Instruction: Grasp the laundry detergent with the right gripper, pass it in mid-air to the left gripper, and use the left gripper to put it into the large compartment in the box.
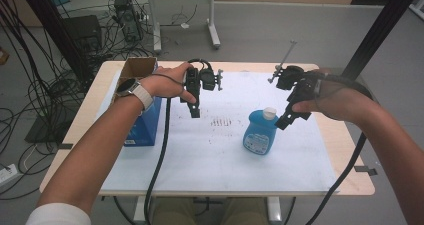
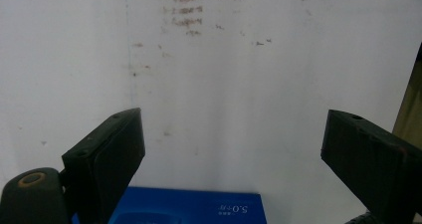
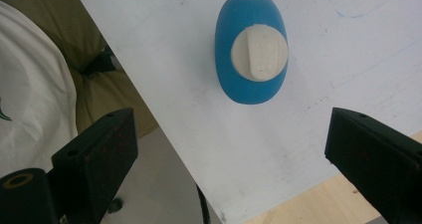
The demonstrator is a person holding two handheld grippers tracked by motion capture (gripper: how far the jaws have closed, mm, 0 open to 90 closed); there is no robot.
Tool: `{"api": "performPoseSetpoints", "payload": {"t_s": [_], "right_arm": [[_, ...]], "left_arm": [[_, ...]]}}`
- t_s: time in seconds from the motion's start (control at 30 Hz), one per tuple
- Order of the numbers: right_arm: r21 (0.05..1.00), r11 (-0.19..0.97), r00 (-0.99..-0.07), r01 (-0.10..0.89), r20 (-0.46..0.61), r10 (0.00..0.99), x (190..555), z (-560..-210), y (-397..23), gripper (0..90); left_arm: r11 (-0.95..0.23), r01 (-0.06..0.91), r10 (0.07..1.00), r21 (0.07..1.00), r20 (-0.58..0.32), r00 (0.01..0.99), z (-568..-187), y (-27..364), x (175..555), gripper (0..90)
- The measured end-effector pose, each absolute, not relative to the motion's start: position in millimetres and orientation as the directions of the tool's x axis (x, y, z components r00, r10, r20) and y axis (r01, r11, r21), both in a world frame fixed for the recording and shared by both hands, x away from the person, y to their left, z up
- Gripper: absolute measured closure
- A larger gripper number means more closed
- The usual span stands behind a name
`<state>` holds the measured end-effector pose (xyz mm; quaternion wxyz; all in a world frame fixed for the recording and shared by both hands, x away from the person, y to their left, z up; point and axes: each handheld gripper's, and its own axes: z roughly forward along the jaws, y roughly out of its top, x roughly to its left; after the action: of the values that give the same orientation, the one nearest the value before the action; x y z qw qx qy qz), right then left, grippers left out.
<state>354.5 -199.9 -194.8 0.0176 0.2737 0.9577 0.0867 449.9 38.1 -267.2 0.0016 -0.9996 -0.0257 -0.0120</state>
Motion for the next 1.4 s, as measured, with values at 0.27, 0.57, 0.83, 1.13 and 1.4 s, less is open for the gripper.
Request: {"api": "performPoseSetpoints", "payload": {"t_s": [0.27,0.57,0.83,1.13,1.4], "right_arm": [[0.163,0.831,-0.844,0.532,0.017,0.537,356.3,-197.5,-201.4,7.0],[0.164,0.835,-0.847,0.526,0.017,0.531,358.0,-203.1,-203.4,7.3],[0.187,0.835,-0.851,0.517,0.008,0.525,358.7,-212.2,-205.8,7.2],[0.223,0.825,-0.849,0.519,0.023,0.528,360.1,-221.9,-210.0,6.9],[0.241,0.820,-0.848,0.520,0.026,0.530,359.5,-229.1,-211.5,6.3]], "left_arm": [[-0.999,0.049,0.049,-0.001,0.023,0.999,-268.6,37.1,450.0,10.5],[-0.999,0.044,0.044,-0.001,0.019,0.999,-270.2,35.0,450.0,10.5],[-0.999,0.047,0.047,0.001,0.017,0.999,-271.6,35.5,450.3,10.6],[-0.999,0.048,0.048,0.002,0.016,0.999,-273.2,36.6,450.6,10.6],[-0.999,0.052,0.052,0.005,0.014,0.999,-273.9,37.3,450.1,10.6]]}}
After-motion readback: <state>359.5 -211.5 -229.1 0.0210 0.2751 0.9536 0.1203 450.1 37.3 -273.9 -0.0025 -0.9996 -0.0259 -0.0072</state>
